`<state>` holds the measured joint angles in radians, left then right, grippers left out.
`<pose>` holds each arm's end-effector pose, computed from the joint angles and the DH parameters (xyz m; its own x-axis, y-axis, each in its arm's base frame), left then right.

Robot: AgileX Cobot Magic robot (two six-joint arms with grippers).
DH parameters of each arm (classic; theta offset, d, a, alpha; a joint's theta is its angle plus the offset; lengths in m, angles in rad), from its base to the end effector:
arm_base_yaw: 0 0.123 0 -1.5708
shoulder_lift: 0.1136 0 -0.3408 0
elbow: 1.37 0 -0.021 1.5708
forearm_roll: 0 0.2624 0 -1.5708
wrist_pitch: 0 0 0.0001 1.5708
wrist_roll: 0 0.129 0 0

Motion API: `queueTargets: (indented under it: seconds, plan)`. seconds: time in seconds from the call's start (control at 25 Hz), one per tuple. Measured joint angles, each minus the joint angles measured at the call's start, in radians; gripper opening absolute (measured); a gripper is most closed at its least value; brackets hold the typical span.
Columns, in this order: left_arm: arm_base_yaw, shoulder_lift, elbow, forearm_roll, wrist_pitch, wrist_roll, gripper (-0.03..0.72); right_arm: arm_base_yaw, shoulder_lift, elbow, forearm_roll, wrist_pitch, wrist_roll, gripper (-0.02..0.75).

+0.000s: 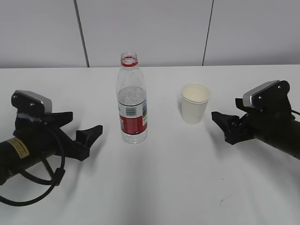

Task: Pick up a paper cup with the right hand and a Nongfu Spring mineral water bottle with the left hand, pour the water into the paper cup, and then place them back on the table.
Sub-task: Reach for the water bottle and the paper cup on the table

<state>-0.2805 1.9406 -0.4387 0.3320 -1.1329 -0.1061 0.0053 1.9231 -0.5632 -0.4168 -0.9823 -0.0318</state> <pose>0.3138 -0.1300 0.1318 -0.2663 0.1155 -0.9569 0.5460 0.8362 -0.0510 0.3648 0.0453 0.1431 -0.2271 -0.2549 -0.9399 -0.3992 0.9047 -0.1489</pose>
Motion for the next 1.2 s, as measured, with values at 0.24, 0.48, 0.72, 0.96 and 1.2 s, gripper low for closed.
queueTargets:
  seconds: [0.24, 0.48, 0.72, 0.96, 1.2]
  plan:
    - [-0.001, 0.095, -0.112, 0.098, -0.006, -0.031, 0.601, 0.000, 0.095, -0.061, -0.047, -0.052, 0.002, 0.613]
    - [-0.032, 0.164, -0.182, 0.140, -0.005, -0.034, 0.603, 0.000, 0.164, -0.108, -0.059, -0.093, 0.002, 0.613]
    - [-0.049, 0.212, -0.251, 0.164, -0.006, -0.086, 0.605, 0.000, 0.218, -0.155, -0.107, -0.102, 0.004, 0.613]
    - [-0.062, 0.241, -0.293, 0.171, -0.005, -0.100, 0.607, 0.002, 0.270, -0.206, -0.128, -0.127, 0.015, 0.613]
    - [-0.063, 0.243, -0.315, 0.197, -0.005, -0.102, 0.607, 0.050, 0.295, -0.259, -0.124, -0.128, 0.019, 0.613]
